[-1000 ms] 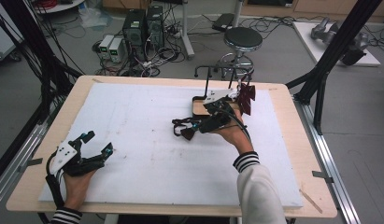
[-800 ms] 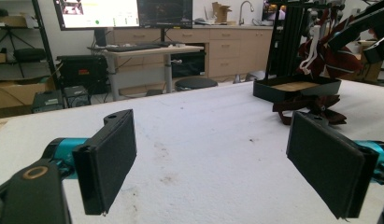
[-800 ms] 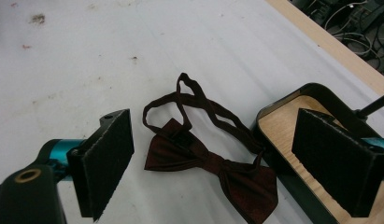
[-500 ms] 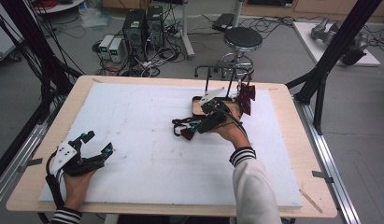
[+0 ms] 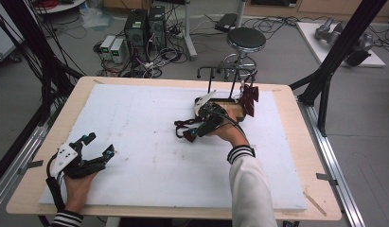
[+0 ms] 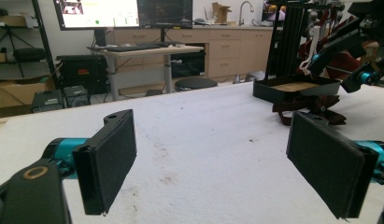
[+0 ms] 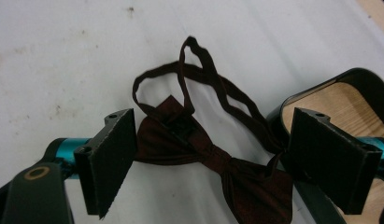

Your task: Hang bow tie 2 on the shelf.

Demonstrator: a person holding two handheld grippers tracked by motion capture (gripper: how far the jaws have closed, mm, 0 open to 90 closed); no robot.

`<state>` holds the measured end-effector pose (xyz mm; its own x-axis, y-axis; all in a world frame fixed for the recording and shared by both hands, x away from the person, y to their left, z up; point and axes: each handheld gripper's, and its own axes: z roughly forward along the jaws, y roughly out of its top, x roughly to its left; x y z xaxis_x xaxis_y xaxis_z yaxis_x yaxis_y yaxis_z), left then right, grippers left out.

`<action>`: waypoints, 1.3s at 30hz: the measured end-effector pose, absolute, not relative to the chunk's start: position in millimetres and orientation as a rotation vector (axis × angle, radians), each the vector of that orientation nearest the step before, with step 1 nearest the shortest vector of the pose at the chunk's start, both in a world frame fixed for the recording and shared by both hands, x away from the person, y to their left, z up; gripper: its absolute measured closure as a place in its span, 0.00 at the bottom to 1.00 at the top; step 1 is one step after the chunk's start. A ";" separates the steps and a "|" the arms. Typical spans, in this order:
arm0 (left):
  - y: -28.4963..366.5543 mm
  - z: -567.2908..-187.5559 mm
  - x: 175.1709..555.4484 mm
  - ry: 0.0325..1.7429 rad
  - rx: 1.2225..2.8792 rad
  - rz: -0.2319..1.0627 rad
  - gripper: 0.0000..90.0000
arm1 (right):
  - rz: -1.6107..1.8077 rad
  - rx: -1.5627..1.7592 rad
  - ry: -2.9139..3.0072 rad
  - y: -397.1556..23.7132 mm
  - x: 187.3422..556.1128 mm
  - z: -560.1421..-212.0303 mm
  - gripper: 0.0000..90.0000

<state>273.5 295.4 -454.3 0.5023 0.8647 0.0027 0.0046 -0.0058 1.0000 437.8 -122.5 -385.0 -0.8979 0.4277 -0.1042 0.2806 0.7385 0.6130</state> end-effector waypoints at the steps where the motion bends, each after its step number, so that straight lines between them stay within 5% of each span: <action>1: 295.4 -454.3 273.5 0.815 1.420 0.814 0.18 | 0.888 0.564 2.707 -122.2 437.9 -386.2 0.17; 16: 296.0 -454.3 273.3 0.814 1.421 0.813 0.18 | 0.814 0.545 2.787 -119.9 446.4 -404.6 0.20; 39: 296.0 -454.5 273.3 0.817 1.413 0.808 0.18 | 0.706 0.482 2.845 -120.7 449.3 -413.9 0.37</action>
